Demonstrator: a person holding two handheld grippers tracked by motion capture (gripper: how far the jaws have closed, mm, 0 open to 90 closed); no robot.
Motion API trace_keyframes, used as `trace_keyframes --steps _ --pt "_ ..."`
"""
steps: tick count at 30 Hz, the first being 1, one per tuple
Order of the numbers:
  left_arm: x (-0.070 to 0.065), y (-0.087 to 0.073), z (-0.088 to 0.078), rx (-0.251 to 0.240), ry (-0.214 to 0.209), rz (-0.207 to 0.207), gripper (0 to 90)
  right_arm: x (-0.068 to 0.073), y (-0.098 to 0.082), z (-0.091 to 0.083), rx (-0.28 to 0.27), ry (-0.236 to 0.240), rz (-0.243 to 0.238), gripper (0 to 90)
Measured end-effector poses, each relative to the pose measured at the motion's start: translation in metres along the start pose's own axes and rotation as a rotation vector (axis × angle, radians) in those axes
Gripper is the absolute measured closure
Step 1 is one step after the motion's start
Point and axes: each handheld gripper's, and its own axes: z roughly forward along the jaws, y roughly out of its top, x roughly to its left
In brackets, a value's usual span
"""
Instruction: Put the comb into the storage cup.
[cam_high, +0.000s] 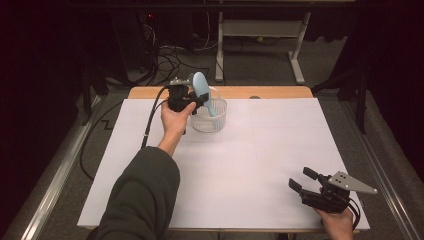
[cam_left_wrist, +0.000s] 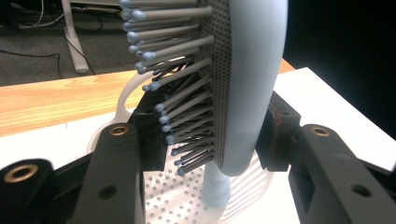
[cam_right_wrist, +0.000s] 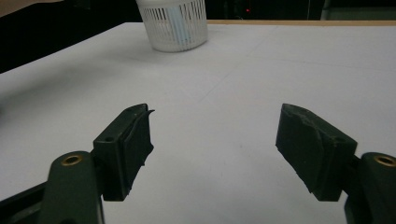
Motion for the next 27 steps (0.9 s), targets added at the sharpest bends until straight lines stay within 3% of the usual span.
trace_keyframes --steps 13,27 --pt "0.0009 -0.0022 0.0022 0.011 0.005 0.014 51.9 -0.0001 0.0 0.0002 0.001 0.002 0.002 27.3" --pt "0.004 -0.0035 -0.0002 0.011 0.024 0.075 45.6 0.0 0.0 0.0002 0.001 0.002 0.001 27.3"
